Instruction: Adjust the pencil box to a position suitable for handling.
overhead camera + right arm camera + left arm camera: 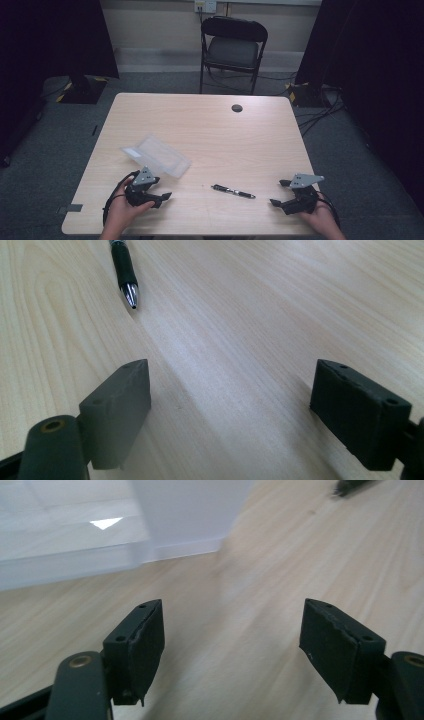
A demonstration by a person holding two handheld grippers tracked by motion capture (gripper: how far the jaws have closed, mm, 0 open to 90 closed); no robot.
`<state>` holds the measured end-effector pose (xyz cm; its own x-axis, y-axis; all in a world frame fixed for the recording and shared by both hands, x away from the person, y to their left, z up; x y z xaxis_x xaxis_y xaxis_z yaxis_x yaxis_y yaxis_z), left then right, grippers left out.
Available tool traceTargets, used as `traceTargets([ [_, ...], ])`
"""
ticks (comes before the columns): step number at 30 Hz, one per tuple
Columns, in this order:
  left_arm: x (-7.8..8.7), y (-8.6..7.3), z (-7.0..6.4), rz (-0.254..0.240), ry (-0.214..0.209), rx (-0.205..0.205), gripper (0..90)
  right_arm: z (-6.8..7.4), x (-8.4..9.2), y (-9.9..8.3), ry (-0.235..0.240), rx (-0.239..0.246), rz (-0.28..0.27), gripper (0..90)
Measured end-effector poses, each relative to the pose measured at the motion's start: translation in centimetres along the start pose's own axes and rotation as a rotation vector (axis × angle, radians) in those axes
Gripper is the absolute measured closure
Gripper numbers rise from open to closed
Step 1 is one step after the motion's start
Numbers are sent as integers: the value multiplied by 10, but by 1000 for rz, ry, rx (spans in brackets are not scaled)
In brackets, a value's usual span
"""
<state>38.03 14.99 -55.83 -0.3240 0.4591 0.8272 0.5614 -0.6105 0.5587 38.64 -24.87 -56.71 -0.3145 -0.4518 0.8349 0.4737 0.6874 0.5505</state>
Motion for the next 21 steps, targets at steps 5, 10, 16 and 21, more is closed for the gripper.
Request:
traceTargets([
  [5, -3, 7, -14, 0, -22, -37, 271, -1, 0, 1, -1, 0, -2, 155],
  [10, -3, 12, -22, -3, -38, -44, 271, -1, -1, 1, -2, -1, 0, 155],
  [16, -4, 17, -29, -12, -55, -48, 276, -1, -1, 1, -1, 0, -2, 155],
  [21, -4, 25, -40, -15, -75, -78, 276, -1, -1, 1, -1, -1, -2, 155],
])
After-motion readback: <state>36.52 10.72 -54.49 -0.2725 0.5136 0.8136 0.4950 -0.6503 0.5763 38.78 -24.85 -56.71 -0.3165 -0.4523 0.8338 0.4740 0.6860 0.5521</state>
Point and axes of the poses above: each handheld gripper's, and its own axes: x roughly backward along the jaws, y roughly out of its top, z roughly to its left, the point moved 10 cm from there along -x, roughly forward along the jaws, and after that the axes turned 14 degrees about z, right-handed, at the moved point
